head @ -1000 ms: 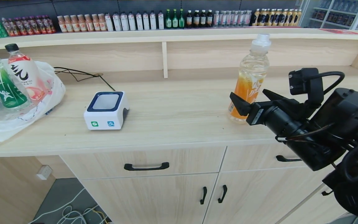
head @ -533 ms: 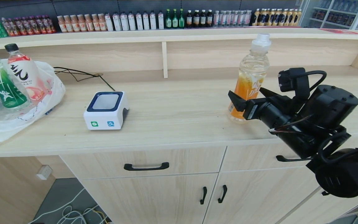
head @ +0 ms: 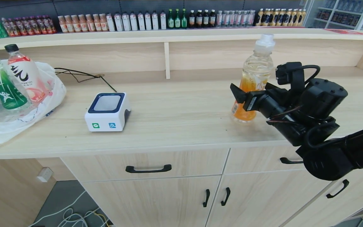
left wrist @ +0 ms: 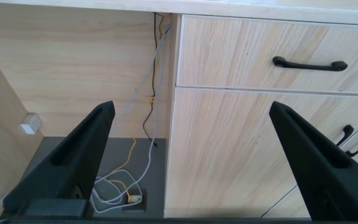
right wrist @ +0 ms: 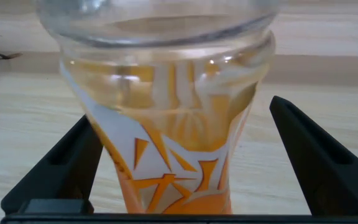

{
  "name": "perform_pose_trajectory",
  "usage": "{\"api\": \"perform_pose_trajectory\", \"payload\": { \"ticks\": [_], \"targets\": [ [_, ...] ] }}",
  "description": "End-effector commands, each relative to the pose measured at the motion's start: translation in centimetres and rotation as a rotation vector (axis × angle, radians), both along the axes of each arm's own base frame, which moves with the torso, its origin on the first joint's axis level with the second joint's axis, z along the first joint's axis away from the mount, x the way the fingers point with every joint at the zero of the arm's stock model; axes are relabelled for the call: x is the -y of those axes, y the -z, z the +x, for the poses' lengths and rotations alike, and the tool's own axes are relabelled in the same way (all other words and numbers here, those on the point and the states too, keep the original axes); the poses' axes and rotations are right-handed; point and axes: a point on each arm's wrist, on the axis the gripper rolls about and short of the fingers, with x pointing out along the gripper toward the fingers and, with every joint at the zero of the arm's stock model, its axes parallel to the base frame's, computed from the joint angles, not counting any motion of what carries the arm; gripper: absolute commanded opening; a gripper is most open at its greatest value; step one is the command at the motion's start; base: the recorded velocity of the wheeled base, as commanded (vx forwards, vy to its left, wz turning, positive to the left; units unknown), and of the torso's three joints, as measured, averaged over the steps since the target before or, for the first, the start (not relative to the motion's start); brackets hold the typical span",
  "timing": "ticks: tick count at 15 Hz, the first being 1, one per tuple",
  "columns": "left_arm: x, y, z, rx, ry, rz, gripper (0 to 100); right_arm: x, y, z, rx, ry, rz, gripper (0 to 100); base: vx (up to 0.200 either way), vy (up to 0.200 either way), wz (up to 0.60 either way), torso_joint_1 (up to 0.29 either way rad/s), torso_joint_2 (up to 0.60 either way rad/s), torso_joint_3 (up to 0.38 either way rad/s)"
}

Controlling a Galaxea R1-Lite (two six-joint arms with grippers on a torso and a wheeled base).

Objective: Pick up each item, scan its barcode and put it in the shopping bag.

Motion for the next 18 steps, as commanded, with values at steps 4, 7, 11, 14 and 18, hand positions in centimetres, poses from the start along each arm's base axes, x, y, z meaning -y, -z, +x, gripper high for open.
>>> {"api": "perform_pose_trajectory", "payload": {
  "ticks": [4,7,11,14,18],
  "targets": [
    [0.0,0.0,0.0,0.000,-0.001,0.000,100,0.1,0.6,0.6,-0.012,0.006,-0.005,100,0.000,0.000,0.00,0.000,0.00,0.000],
    [0.0,0.0,0.0,0.000,-0.001,0.000,100,0.0,0.4,0.6,-0.007,0.006,-0.003,100,0.000,0.000,0.00,0.000,0.00,0.000],
    [0.0,0.0,0.0,0.000,-0.001,0.000,100,-0.3,-0.1,1.6,0.026,0.007,0.005,100,0.000,0.000,0.00,0.000,0.00,0.000],
    [0.0,0.0,0.0,0.000,-0.001,0.000,100,-0.3,-0.2,1.7,0.028,0.006,0.005,100,0.000,0.000,0.00,0.000,0.00,0.000],
    [0.0,0.0,0.0,0.000,0.001,0.000,100,-0.3,-0.5,1.6,0.038,0.004,0.009,0,0.000,0.000,0.00,0.000,0.00,0.000]
  ]
}}
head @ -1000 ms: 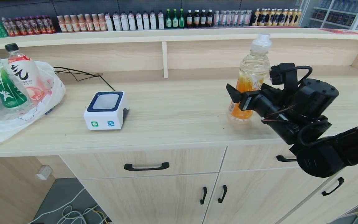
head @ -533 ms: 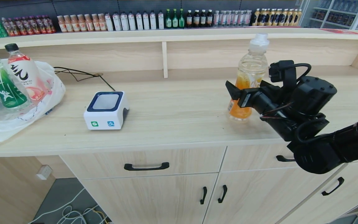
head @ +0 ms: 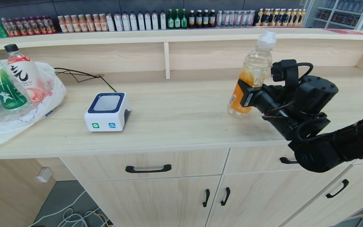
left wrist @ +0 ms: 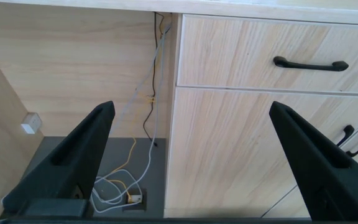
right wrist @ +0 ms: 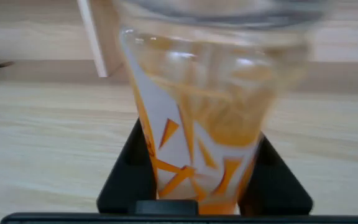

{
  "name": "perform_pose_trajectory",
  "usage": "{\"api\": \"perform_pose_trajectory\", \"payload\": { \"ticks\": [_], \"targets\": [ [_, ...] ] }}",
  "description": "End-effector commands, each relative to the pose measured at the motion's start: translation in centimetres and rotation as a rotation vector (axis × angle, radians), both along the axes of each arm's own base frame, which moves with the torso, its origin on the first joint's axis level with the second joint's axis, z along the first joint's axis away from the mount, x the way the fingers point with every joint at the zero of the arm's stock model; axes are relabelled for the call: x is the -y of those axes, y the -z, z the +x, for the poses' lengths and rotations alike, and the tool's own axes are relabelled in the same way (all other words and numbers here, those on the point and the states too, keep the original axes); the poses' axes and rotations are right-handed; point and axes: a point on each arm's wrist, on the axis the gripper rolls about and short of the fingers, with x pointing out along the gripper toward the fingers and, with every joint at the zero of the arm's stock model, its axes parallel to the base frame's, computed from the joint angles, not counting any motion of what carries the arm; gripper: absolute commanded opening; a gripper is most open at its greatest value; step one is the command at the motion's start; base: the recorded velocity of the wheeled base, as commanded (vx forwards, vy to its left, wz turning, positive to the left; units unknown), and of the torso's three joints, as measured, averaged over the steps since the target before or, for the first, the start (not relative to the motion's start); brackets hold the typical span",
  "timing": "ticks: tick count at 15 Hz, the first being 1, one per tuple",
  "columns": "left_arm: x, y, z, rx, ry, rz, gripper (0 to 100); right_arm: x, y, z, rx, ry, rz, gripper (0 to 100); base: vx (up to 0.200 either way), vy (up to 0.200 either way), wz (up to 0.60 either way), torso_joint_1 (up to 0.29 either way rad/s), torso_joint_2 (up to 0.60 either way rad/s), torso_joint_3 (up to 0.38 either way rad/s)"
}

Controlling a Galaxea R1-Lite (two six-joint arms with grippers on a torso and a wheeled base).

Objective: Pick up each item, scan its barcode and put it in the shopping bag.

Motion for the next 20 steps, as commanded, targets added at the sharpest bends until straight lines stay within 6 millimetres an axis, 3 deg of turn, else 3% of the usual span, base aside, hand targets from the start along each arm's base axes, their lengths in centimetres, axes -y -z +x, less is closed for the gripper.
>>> {"api": "perform_pose_trajectory", "payload": {
  "ticks": [1,14,20],
  "targets": [
    [0.0,0.0,0.0,0.000,0.001,0.000,100,0.0,-0.3,-0.2,0.009,-0.008,0.002,0,0.000,0.000,0.00,0.000,0.00,0.000],
    [0.0,0.0,0.0,0.000,0.001,0.000,100,0.6,-2.7,-1.5,0.077,0.001,-0.049,0,0.000,0.000,0.00,0.000,0.00,0.000],
    [0.0,0.0,0.0,0.000,0.000,0.000,100,1.4,-5.1,-3.8,0.061,0.005,-0.077,0,0.000,0.000,0.00,0.000,0.00,0.000]
  ]
}}
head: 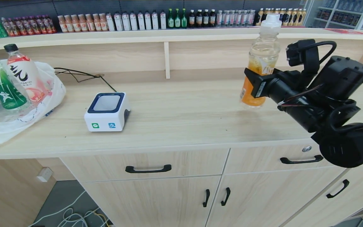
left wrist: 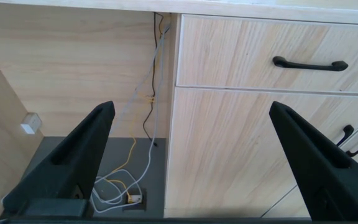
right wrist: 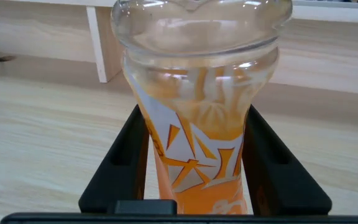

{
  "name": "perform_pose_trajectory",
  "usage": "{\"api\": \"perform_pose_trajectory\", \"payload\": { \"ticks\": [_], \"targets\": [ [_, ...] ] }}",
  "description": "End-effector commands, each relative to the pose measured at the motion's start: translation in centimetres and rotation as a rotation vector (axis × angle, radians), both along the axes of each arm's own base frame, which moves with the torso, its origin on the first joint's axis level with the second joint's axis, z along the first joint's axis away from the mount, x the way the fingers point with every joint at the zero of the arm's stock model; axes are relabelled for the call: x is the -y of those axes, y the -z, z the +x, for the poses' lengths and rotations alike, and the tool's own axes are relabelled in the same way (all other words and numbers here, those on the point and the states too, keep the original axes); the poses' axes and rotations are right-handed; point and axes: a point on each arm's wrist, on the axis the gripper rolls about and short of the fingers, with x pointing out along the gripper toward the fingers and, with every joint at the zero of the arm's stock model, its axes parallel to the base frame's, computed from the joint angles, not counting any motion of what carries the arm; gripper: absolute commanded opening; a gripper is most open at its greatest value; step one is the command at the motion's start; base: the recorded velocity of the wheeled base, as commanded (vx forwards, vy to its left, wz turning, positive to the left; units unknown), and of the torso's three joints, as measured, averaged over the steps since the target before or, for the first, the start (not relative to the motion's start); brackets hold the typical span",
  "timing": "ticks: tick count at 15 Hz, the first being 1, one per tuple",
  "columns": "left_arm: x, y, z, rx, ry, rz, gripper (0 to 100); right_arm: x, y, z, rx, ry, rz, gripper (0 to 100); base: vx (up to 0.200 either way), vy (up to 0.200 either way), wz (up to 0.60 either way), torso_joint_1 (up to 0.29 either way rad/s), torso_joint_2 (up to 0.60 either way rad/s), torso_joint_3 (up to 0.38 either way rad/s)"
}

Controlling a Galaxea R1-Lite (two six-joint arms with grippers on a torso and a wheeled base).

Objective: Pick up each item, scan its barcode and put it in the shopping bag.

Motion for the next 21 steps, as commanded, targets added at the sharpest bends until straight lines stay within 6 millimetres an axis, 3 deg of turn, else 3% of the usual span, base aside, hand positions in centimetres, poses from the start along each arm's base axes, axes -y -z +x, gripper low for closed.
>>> {"api": "perform_pose_trajectory", "payload": {
  "ticks": [1,5,13,17,21],
  "targets": [
    [0.0,0.0,0.0,0.000,-0.001,0.000,100,0.5,-1.1,-1.3,0.028,0.001,0.006,0,0.000,0.000,0.00,0.000,0.00,0.000],
    [0.0,0.0,0.0,0.000,-0.001,0.000,100,1.2,-1.8,-3.1,0.042,0.004,-0.014,0,0.000,0.000,0.00,0.000,0.00,0.000],
    [0.0,0.0,0.0,0.000,0.001,0.000,100,3.6,-0.7,-9.9,0.010,-0.040,-0.040,0,0.000,0.000,0.00,0.000,0.00,0.000],
    [0.0,0.0,0.0,0.000,-0.001,0.000,100,3.8,-0.8,-9.4,0.014,-0.060,-0.040,0,0.000,0.000,0.00,0.000,0.00,0.000],
    [0.0,0.0,0.0,0.000,-0.001,0.000,100,3.2,0.9,-8.0,-0.056,-0.091,-0.038,0,0.000,0.000,0.00,0.000,0.00,0.000]
  ]
}}
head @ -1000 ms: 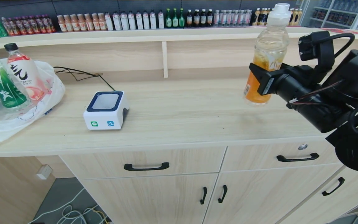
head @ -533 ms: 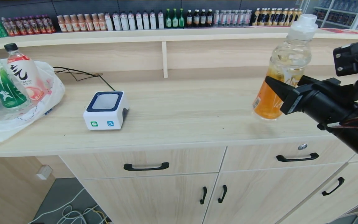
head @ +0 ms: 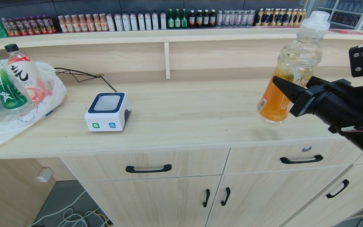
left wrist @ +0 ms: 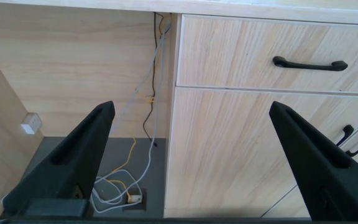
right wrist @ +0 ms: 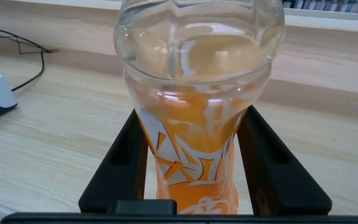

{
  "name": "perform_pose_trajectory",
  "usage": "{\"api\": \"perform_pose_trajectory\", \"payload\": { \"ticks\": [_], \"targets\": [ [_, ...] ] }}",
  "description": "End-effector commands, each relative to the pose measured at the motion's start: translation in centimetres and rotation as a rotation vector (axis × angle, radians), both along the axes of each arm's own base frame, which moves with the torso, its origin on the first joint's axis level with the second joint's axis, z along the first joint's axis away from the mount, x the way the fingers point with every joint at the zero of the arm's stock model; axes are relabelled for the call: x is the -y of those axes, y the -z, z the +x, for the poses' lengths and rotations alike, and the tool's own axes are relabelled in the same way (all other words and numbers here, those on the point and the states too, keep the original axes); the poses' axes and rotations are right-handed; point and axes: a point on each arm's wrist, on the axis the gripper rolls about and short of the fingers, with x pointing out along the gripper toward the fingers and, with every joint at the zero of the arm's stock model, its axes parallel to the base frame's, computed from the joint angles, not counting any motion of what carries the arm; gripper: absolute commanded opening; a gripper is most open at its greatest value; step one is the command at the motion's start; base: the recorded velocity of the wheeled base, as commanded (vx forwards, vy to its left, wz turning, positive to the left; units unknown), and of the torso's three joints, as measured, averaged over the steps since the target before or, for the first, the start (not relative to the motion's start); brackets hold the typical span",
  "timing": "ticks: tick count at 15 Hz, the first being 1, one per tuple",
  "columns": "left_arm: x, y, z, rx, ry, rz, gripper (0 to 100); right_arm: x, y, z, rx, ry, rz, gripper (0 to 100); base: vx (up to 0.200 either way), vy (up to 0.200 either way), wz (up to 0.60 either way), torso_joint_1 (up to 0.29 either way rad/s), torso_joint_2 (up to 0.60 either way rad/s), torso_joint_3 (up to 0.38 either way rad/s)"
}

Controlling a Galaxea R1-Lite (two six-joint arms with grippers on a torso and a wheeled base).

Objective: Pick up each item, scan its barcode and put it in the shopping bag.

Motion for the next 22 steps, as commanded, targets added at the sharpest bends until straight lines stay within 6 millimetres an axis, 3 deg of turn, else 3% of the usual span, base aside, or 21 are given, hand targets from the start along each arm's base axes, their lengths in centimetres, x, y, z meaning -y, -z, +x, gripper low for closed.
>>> {"api": "perform_pose_trajectory", "payload": {
  "ticks": [1,8,22],
  "targets": [
    [0.0,0.0,0.0,0.000,0.001,0.000,100,-0.5,1.5,1.2,-0.054,-0.005,-0.013,0,0.000,0.000,0.00,0.000,0.00,0.000],
    [0.0,0.0,0.0,0.000,-0.001,0.000,100,-0.4,2.9,3.0,-0.104,0.014,0.003,0,0.000,0.000,0.00,0.000,0.00,0.000],
    [0.0,0.0,0.0,0.000,0.001,0.000,100,-0.5,4.2,3.5,-0.147,0.008,0.036,0,0.000,0.000,0.00,0.000,0.00,0.000]
  ]
}}
